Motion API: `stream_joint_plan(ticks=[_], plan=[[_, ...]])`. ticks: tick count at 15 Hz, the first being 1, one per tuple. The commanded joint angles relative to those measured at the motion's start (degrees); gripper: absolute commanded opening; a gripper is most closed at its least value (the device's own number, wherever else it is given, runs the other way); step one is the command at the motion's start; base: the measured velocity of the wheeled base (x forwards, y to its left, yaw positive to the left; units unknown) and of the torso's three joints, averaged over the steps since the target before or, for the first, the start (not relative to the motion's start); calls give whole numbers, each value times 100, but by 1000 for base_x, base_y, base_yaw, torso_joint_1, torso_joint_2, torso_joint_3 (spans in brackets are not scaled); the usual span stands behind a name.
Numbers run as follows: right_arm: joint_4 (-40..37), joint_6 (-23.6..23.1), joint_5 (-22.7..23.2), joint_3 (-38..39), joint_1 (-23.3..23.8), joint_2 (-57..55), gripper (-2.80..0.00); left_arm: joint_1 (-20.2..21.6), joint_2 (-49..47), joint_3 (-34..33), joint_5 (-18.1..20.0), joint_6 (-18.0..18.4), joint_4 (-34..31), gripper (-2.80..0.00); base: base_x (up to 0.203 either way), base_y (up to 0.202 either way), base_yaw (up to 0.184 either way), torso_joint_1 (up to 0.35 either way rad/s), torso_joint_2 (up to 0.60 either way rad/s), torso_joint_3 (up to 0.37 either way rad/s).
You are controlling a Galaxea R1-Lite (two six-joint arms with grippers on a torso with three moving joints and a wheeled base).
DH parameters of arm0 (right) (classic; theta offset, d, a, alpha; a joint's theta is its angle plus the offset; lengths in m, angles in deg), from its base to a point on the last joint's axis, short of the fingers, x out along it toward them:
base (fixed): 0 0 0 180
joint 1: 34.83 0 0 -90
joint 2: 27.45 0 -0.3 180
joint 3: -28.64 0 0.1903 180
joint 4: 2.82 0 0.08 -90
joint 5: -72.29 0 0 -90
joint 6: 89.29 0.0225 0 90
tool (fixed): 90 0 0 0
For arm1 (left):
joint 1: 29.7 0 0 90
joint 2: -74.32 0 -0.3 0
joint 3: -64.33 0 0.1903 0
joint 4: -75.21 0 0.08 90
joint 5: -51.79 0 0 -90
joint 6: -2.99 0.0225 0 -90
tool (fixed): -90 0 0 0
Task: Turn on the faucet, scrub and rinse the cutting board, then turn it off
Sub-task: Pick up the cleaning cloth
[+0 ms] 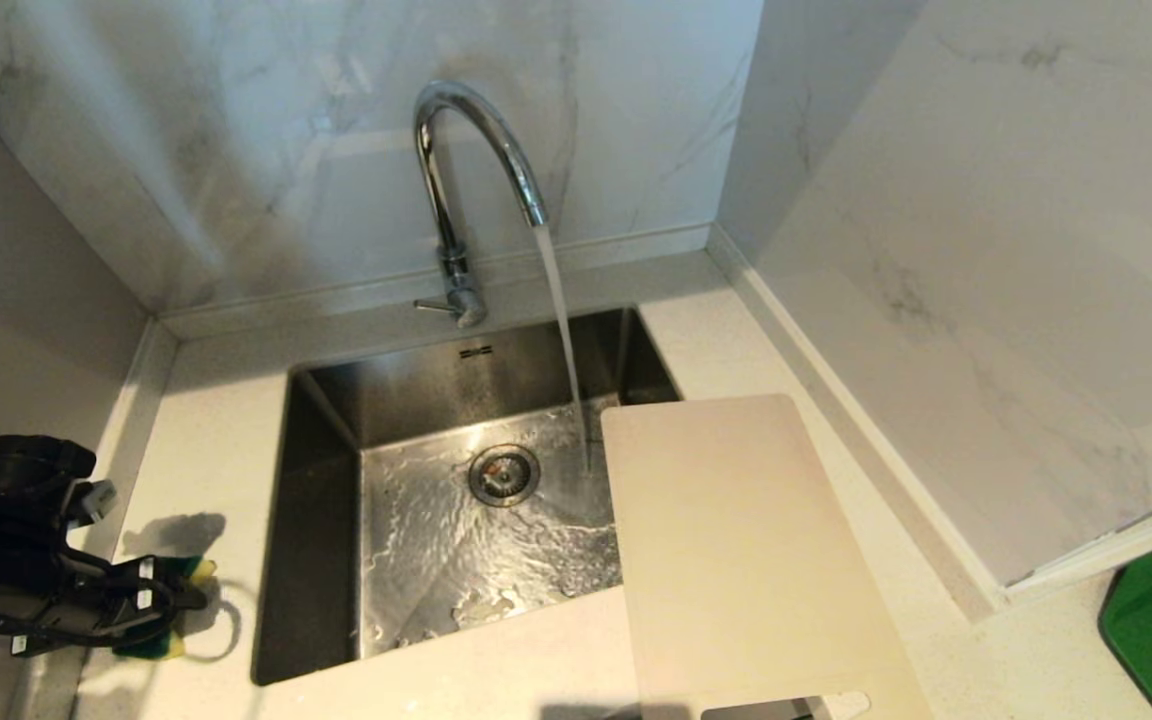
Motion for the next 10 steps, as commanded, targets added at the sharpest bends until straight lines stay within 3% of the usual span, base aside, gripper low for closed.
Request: stream_joint_plan(ticks=[1, 6, 10], plan=[[2, 0, 0, 0, -1, 0, -280, -3, -19, 21, 5, -23, -5, -280, 0, 0, 0, 0, 0, 0], [2, 0, 0, 0, -1, 0, -280, 32, 194, -31, 457, -214, -52, -280, 0, 0, 0, 0, 0, 0], [2, 0, 0, 0, -1, 0, -280, 11, 996, 52, 738, -224, -348, -280, 0, 0, 0, 0, 0, 0]])
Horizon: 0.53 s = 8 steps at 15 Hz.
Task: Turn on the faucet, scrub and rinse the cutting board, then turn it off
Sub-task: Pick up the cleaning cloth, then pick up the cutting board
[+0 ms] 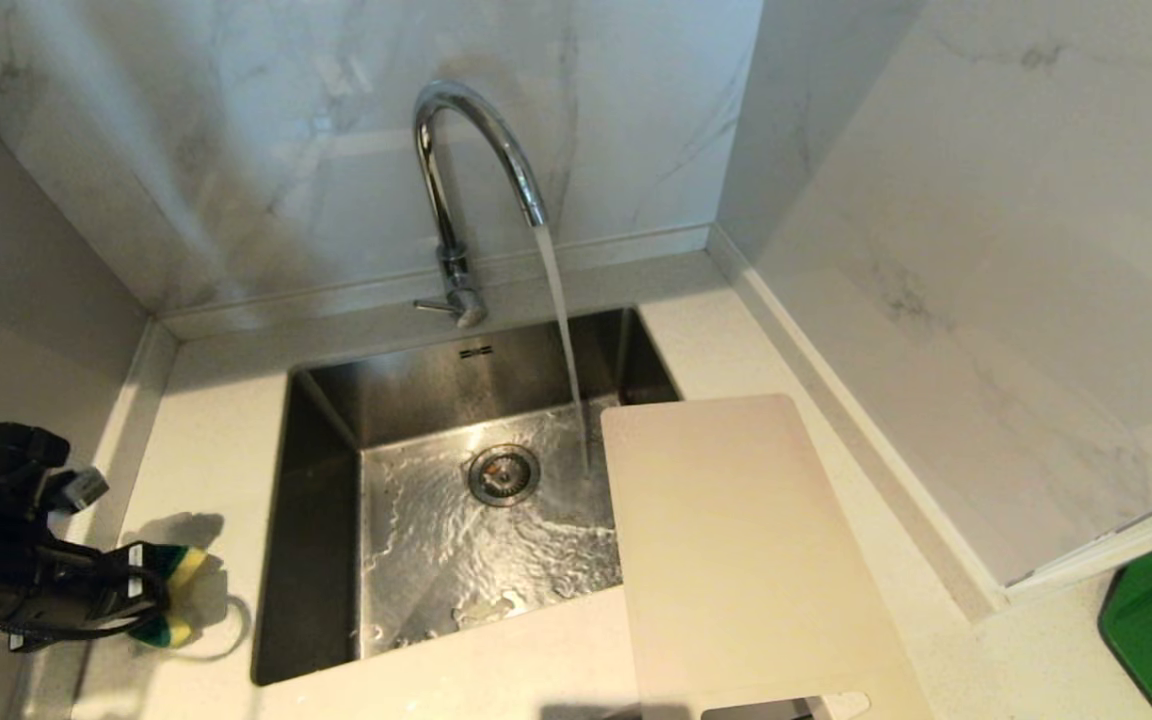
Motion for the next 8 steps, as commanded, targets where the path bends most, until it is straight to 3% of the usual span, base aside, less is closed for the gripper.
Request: stream_joint_plan(ticks=[1, 4, 8], plan=[[2, 0, 2, 0, -1, 0, -280, -10, 667, 130, 131, -14, -309, -280, 0, 0, 0, 0, 0, 0], [2, 0, 2, 0, -1, 0, -280, -17, 1239, 691, 172, -49, -944, -280, 0, 0, 0, 0, 0, 0], [2, 0, 2, 0, -1, 0, -280, -181, 2076, 2035, 122, -75, -2133, -280, 0, 0, 0, 0, 0, 0]])
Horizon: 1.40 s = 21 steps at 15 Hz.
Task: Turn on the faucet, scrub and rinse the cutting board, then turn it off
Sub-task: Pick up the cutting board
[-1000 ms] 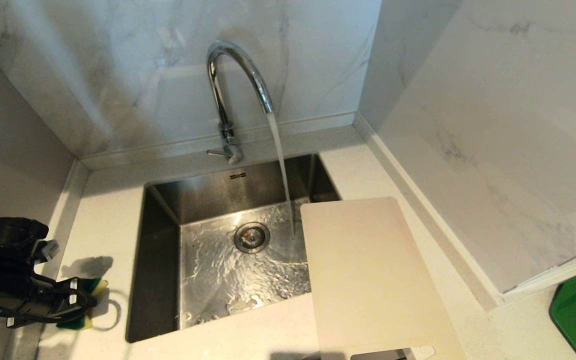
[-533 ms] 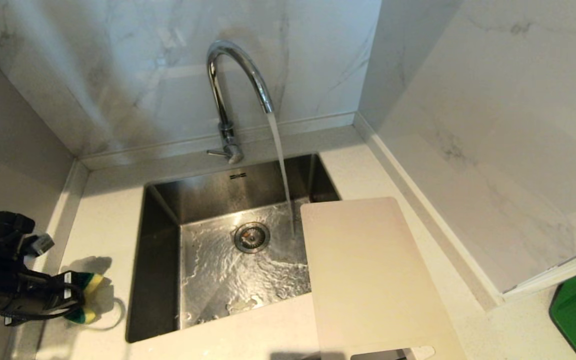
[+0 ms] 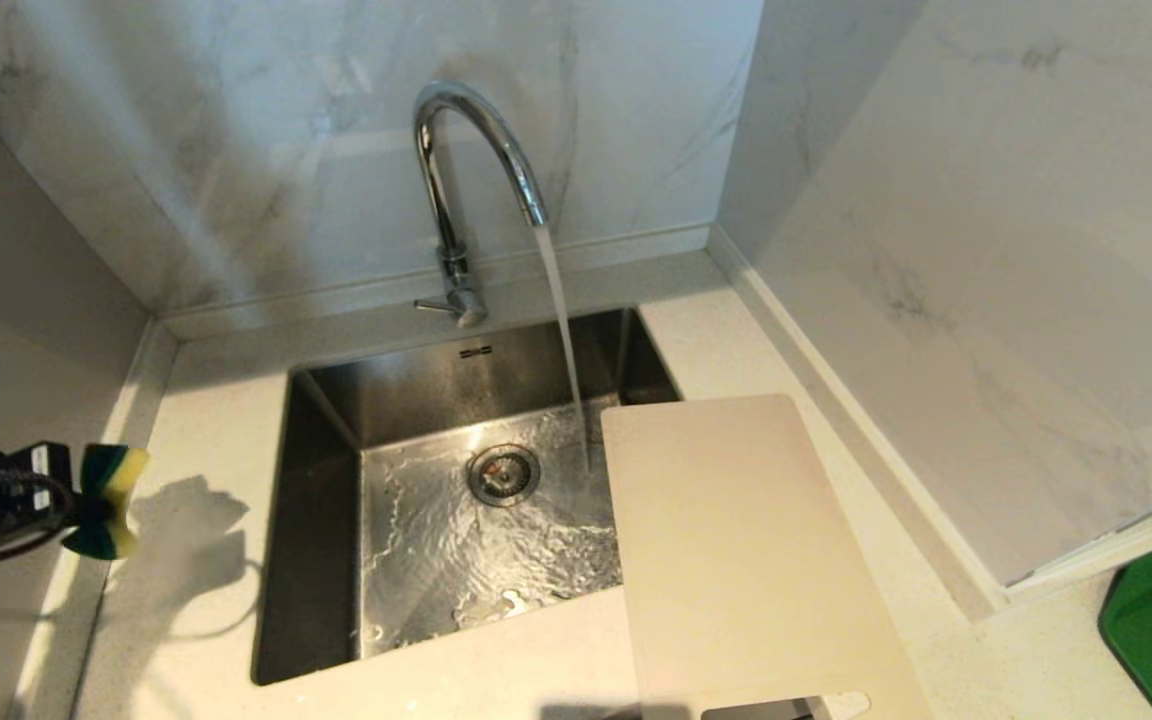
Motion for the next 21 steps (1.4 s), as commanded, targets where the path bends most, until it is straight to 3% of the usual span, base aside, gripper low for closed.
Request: stream_joint_plan(ticks=[1, 2, 4, 5, 8, 11, 15, 21], plan=[[2, 0, 0, 0, -1, 0, -280, -155, 838, 845, -108, 14, -560, -280, 0, 0, 0, 0, 0, 0], [2, 0, 0, 0, -1, 0, -280, -223, 1083, 1092, -315, 84, -703, -280, 0, 0, 0, 0, 0, 0], [2, 0, 0, 0, -1, 0, -280, -276, 1575, 1420, -935, 657, -828, -280, 0, 0, 0, 0, 0, 0], [2, 0, 0, 0, -1, 0, -280, -276, 1757, 1553, -1063, 863, -845, -280, 0, 0, 0, 0, 0, 0], [2, 0, 0, 0, -1, 0, -280, -202, 2347, 1908, -1149, 1314, -997, -280, 0, 0, 0, 0, 0, 0], [2, 0, 0, 0, -1, 0, -280, -175, 2963, 1829, -1121, 1438, -1175, -280, 0, 0, 0, 0, 0, 0], [2, 0, 0, 0, -1, 0, -280, -98, 3950, 731, -1053, 1447, -1242, -280, 0, 0, 0, 0, 0, 0], [2, 0, 0, 0, -1, 0, -280, -102, 5317, -2252, -853, 1443, -748, -280, 0, 0, 0, 0, 0, 0]])
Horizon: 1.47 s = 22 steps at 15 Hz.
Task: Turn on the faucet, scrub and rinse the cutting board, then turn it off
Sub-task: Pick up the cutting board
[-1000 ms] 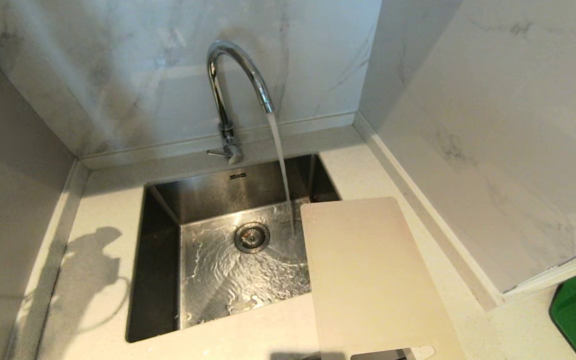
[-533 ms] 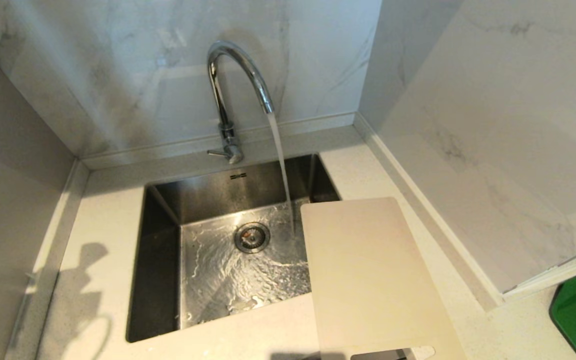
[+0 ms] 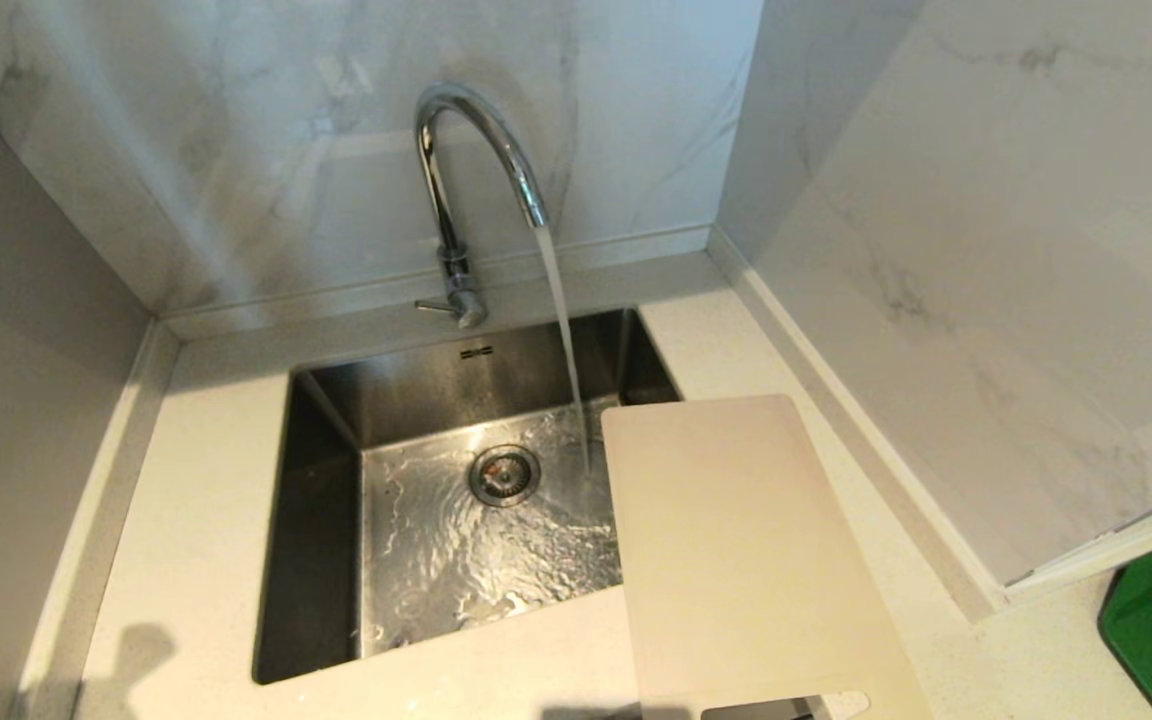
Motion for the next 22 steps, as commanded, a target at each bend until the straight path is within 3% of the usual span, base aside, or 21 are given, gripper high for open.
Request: stream_joint_plan(ticks=[1, 5, 8, 14, 17, 22], plan=[[2, -1, 0, 0, -1, 0, -280, 0, 658, -1132, 74, -4, 287, -280, 0, 0, 0, 0, 0, 0], [2, -1, 0, 0, -1, 0, -280, -34, 1124, -2674, 132, 33, 1270, -280, 0, 0, 0, 0, 0, 0], [2, -1, 0, 0, -1, 0, -280, -220, 1723, -3492, 136, 117, 1535, -280, 0, 0, 0, 0, 0, 0], [2, -1, 0, 0, -1, 0, -280, -424, 2478, -3594, 131, 158, 1735, -280, 0, 0, 0, 0, 0, 0], [2, -1, 0, 0, -1, 0, -280, -456, 3174, -3728, 127, 392, 1896, -280, 0, 0, 0, 0, 0, 0], [2, -1, 0, 0, -1, 0, -280, -466, 3149, -3786, 94, 298, 2047, -280, 0, 0, 0, 0, 0, 0]])
